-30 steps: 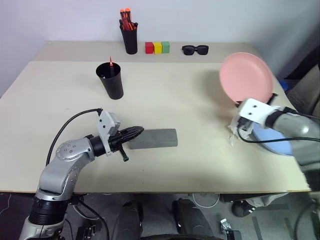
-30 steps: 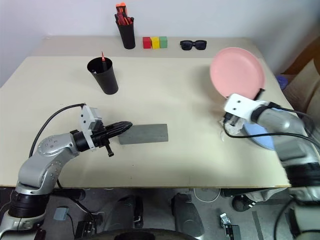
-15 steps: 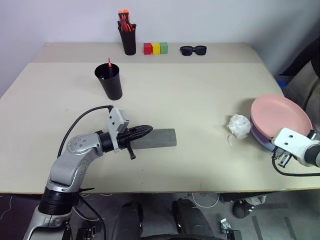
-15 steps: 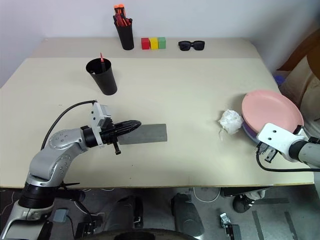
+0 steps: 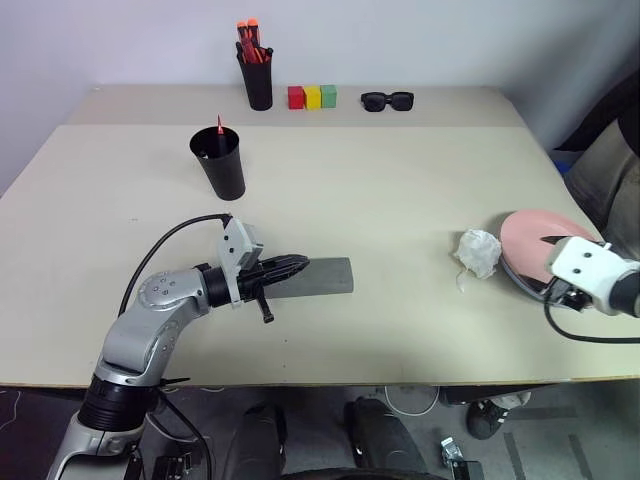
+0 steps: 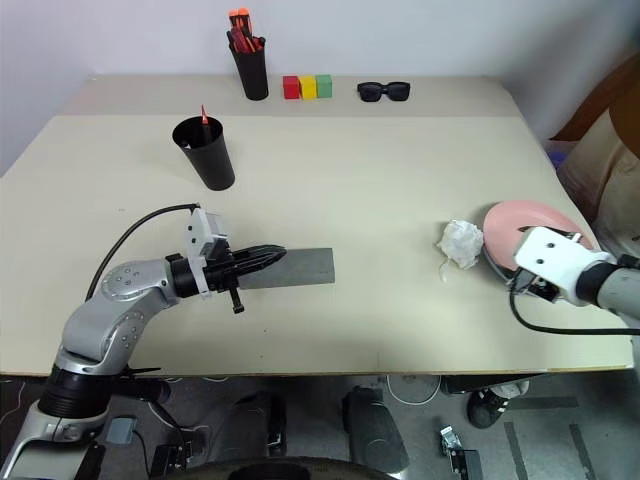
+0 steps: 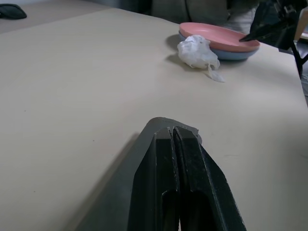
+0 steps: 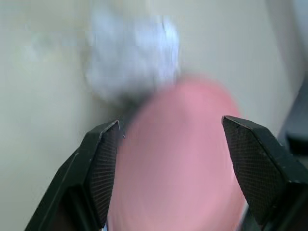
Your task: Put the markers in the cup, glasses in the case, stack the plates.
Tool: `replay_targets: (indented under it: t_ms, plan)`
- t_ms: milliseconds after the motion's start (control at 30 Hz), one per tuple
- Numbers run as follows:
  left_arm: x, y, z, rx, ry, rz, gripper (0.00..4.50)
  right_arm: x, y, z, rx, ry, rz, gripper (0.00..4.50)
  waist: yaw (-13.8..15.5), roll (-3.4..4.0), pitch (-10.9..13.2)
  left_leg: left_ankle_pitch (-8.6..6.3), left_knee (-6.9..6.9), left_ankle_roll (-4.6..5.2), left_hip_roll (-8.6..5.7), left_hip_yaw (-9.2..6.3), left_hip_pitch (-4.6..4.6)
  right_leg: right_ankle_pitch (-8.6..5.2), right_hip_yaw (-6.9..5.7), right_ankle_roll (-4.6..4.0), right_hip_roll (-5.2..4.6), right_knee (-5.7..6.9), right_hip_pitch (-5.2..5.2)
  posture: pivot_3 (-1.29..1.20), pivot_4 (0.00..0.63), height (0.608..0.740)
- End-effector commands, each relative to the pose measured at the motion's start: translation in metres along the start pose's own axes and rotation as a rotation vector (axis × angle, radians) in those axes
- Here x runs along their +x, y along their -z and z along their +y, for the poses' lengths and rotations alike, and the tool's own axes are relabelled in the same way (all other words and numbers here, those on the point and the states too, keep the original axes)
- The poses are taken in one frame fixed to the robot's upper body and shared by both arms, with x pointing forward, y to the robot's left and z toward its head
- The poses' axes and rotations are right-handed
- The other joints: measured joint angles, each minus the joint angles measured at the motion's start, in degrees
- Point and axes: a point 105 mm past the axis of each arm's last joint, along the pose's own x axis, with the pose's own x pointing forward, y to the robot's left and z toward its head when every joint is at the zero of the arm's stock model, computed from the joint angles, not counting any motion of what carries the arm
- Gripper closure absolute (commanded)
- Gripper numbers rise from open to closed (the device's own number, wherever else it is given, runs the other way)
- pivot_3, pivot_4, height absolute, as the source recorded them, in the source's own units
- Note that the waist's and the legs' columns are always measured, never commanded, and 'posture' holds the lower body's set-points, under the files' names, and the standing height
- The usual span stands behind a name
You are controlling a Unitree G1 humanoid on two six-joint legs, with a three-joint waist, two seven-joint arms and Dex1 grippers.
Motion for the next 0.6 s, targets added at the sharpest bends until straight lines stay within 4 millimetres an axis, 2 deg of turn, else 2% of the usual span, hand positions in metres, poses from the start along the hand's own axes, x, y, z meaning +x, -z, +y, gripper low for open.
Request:
replay_targets:
  t_ms: [33,267,433,533,600]
  plan:
    - [0.003,-0.013,-0.005,0.040,0.015,-0.036,4.50,0.013,-0.020,0.001,-0.028,0.064,-0.068,1.07,0.0,-0.01,0.0,0.00,0.00,0.00,-0.01,0.01,0.00,0.00,0.00,0.00,-0.01,-0.01,0.00,0.00,0.150,0.725]
    - [0.002,-0.014,-0.008,0.036,0.007,-0.038,4.50,0.051,-0.031,0.014,-0.036,0.139,-0.083,1.07,0.0,0.01,0.0,0.00,0.02,0.00,0.00,0.01,0.00,-0.01,0.00,-0.02,0.00,0.00,0.00,0.00,0.150,0.725]
    - [0.001,-0.015,-0.010,0.034,-0.009,-0.039,4.50,0.071,-0.019,0.027,-0.074,0.130,-0.001,1.07,0.3,0.00,0.0,0.00,0.02,0.00,-0.01,0.03,-0.01,-0.02,0.01,-0.04,-0.02,0.00,-0.01,0.00,0.150,0.725]
    - [-0.002,-0.015,-0.010,0.032,-0.021,-0.036,4.50,0.075,-0.011,0.026,-0.100,0.145,0.046,1.94,0.2,0.01,0.0,0.00,0.02,0.00,-0.01,0.03,0.00,-0.02,0.01,-0.04,-0.02,0.00,-0.01,0.00,0.150,0.725]
    - [-0.003,-0.015,-0.011,0.031,-0.023,-0.034,4.50,0.075,-0.008,0.025,-0.100,0.152,0.059,2.94,0.2,0.01,0.0,0.00,0.02,0.00,-0.01,0.03,0.00,-0.02,0.01,-0.04,-0.02,0.00,-0.01,0.00,0.150,0.725]
